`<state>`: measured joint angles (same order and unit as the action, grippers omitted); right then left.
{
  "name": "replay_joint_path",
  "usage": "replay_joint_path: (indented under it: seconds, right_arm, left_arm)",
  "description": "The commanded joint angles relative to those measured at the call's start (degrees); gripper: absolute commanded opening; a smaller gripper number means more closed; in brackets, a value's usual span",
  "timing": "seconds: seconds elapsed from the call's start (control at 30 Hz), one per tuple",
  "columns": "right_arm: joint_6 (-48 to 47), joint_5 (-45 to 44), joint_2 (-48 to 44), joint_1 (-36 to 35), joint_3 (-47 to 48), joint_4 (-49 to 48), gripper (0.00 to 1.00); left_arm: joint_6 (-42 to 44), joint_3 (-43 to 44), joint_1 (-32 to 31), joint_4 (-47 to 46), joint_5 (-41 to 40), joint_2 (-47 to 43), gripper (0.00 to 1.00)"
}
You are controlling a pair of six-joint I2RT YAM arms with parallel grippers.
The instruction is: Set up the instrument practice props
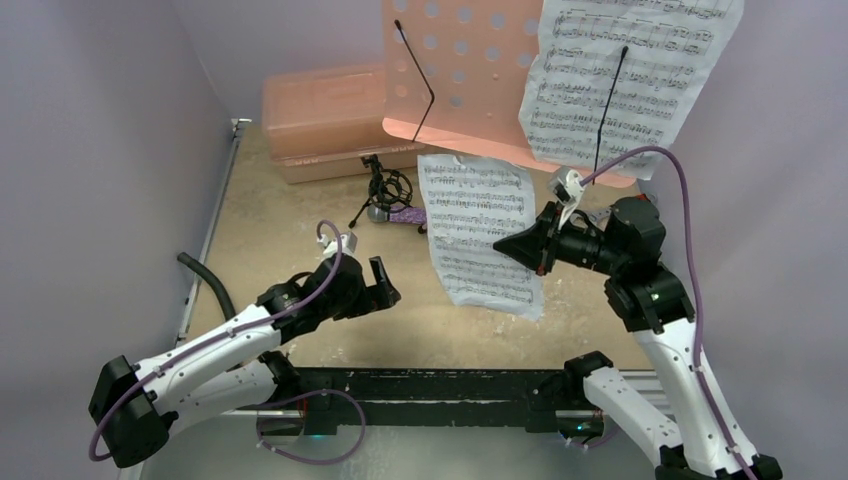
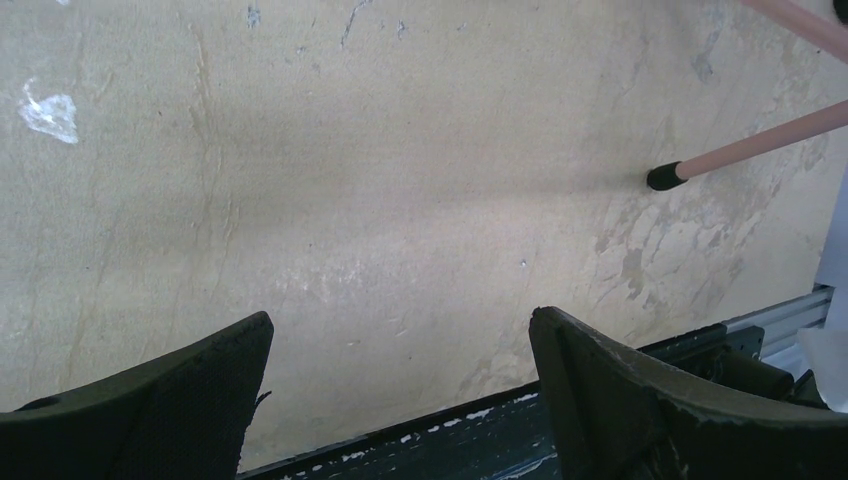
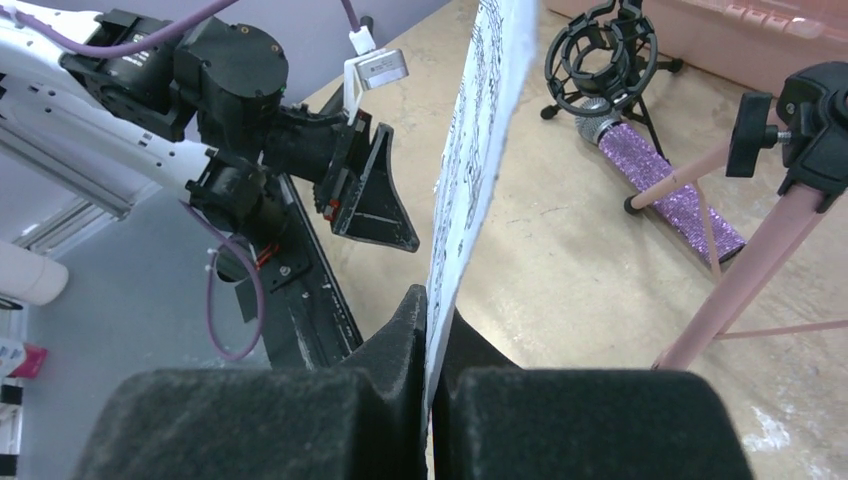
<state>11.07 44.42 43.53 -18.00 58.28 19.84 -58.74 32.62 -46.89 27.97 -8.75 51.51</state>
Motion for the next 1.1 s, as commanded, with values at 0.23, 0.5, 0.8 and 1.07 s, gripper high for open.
replay_joint_path:
  seconds: [0.23,0.5,0.8,1.07]
  right_arm:
    - [-4.48,-4.53,-3.88,-0.07,7.49,4.91,0.0]
    - [-5.49,-4.81,-1.92,-0.09,15.94,9.37,0.0]
    - [3.45,-4.98,2.04,-0.09,24.93,-0.16,0.0]
    - [6.47,-6.71,7.17,-0.1,33.72,-3.92,0.0]
  left_arm:
    - [11.29,12.49,0.33,5.64,-6.33,0.79,1.0]
    - [21.17,23.67,0.33,8.39,-6.85,5.08,0.99]
    - [24.51,40.63,0.33,14.67,-9.11,12.7,0.97]
    - [26.4,55.99,0.37,20.21,-12.2,18.0,0.91]
